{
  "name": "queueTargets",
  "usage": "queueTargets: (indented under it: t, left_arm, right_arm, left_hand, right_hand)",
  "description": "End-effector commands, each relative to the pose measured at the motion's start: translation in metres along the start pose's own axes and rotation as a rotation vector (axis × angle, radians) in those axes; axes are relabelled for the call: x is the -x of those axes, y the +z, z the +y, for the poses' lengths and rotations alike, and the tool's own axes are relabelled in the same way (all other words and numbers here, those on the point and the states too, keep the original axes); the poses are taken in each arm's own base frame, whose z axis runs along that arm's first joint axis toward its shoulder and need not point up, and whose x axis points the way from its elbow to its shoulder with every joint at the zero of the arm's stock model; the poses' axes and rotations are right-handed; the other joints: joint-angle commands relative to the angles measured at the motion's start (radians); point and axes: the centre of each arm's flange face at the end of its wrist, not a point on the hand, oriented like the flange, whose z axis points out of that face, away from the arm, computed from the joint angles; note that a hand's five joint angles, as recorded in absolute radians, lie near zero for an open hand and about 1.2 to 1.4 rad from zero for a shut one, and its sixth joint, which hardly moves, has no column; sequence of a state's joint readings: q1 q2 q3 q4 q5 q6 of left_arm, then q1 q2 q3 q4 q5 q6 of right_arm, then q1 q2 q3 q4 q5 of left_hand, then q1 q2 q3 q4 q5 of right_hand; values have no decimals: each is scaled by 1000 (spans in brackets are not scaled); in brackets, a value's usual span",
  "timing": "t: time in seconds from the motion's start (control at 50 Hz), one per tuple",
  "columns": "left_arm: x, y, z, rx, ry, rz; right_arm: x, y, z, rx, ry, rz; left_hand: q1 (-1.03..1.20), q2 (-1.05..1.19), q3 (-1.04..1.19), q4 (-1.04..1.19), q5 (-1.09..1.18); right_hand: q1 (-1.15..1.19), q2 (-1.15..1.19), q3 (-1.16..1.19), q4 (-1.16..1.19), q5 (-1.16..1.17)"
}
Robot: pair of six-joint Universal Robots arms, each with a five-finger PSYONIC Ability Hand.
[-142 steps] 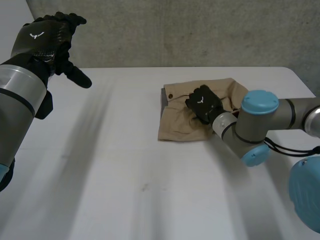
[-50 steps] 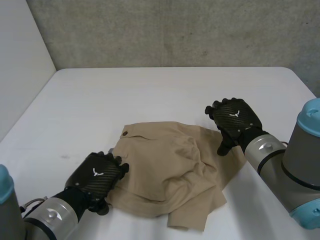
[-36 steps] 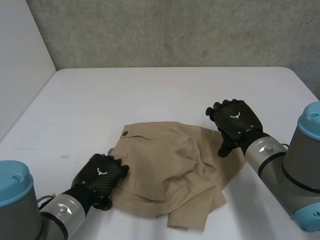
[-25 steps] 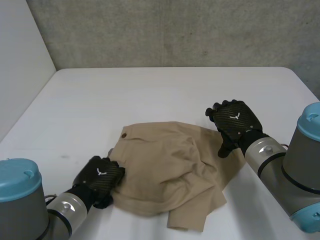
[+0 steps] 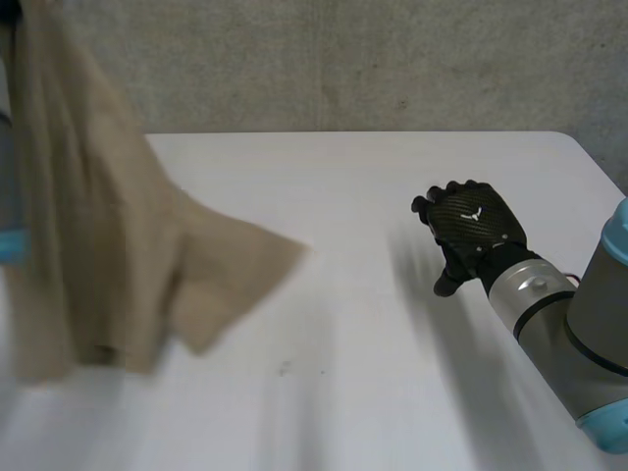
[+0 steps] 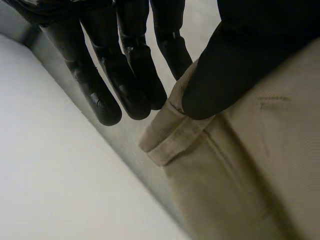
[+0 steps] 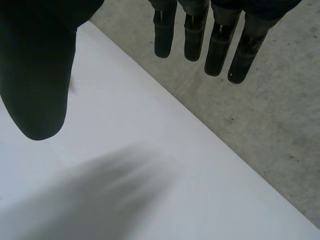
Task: Fold the shorts.
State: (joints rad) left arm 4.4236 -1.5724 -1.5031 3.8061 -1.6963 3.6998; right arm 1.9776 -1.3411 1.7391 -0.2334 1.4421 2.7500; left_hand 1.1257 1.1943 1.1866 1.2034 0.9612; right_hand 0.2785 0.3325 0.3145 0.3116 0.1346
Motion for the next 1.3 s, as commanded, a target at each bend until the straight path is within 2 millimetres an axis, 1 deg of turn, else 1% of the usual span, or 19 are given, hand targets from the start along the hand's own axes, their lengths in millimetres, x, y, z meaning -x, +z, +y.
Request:
queueTargets:
  t: [0.02, 0.04, 0.1, 0.12, 0.18, 0.2, 0.26, 0.28, 0.32, 0.34, 0.4, 0.44, 0.5, 0.54, 0.64, 0.76, 0.94, 1.1, 1.3]
  left_arm:
    - [-41, -2, -42, -96, -228, 106]
    - [-63, -9, -44, -94, -269, 168]
    - [-96, -26, -48, -92, -311, 269]
    - [-117, -41, -50, -86, -335, 339]
    - [-150, -68, -46, -55, -357, 450]
    - [-170, -88, -41, -28, -368, 517]
    - [-197, -119, -33, 23, -378, 613]
    - [-213, -142, -24, 60, -378, 678]
    - [-228, -168, -13, 101, -373, 749]
    - [-240, -193, -1, 138, -365, 823]
    - [-251, -225, 6, 161, -365, 929]
    - [-256, -247, 3, 156, -378, 1009]
    - [-253, -248, -3, 145, -389, 1021]
    - [-249, -240, -7, 132, -386, 1000]
    - [-220, -185, 14, 171, -335, 816]
    - [-183, -155, 35, 271, -270, 670]
    - [-134, -179, 56, 512, -191, 682]
    - [-103, -206, 54, 761, -228, 692]
    - [-73, -233, 49, 1039, -293, 615]
  right_arm:
    - [-10, 0, -4, 0, 6, 61]
    - [-18, 1, -3, 6, 9, 97]
    - [-29, 3, -2, 13, 12, 145]
    - [-35, 3, -2, 16, 15, 167]
    - [-43, 4, -1, 18, 20, 195]
    - [-49, 5, -1, 19, 22, 213]
    - [-62, 6, 0, 17, 25, 253]
    - [-66, 7, 0, 14, 26, 264]
    - [-73, 7, 0, 9, 30, 285]
    - [-78, 8, -1, 2, 33, 302]
    - [-86, 9, 0, -5, 40, 324]
    - [-89, 9, 1, -1, 41, 334]
    - [-90, 9, 1, -2, 41, 333]
    - [-87, 9, 1, 1, 40, 322]
    - [-79, 10, 3, 2, 32, 269]
    - [-64, 9, 5, -4, -8, 147]
    - [-22, -8, 11, 8, -122, -241]
    - [-9, 1, 40, 74, -214, -348]
    - [-1, 20, 72, 94, -310, -387]
  left_hand:
    - [271, 202, 210, 193, 261]
    - [271, 202, 210, 193, 261]
    - [271, 202, 210, 193, 261]
    - [271, 202, 210, 193, 261]
    - [271, 202, 210, 193, 261]
    - [271, 202, 210, 193, 261]
    - [271, 202, 210, 193, 261]
    - [271, 202, 210, 193, 261]
    - [271, 202, 210, 193, 261]
    - [88, 19, 27, 10, 78]
    - [-584, -653, -645, -662, -594]
    - [-671, -740, -732, -749, -681]
    - [-885, -953, -946, -962, -895]
    - [-897, -966, -958, -975, -907]
    - [-921, -990, -982, -999, -931]
    - [-900, -969, -961, -978, -911]
    - [-842, -910, -903, -920, -852]
    - [-695, -764, -756, -773, -705]
    - [-695, -764, -756, -773, -705]
  right_hand:
    - [44, -10, 8, 11, 14]
    - [44, -10, 8, 11, 14]
    - [44, -10, 8, 11, 14]
    - [44, -10, 8, 11, 14]
    - [44, -10, 8, 11, 14]
    - [44, -10, 8, 11, 14]
    - [44, -10, 8, 11, 14]
    - [44, -10, 8, 11, 14]
    - [44, -10, 8, 11, 14]
    - [44, -10, 8, 11, 14]
    - [44, -10, 8, 11, 14]
    - [44, -10, 8, 11, 14]
    - [41, -13, 5, 8, 11]
    - [41, -13, 5, 8, 11]
    - [41, -13, 5, 8, 11]
    - [56, 2, 20, 23, 25]
    - [176, 122, 140, 143, 145]
    - [294, 240, 258, 261, 263]
    - [317, 263, 281, 284, 287]
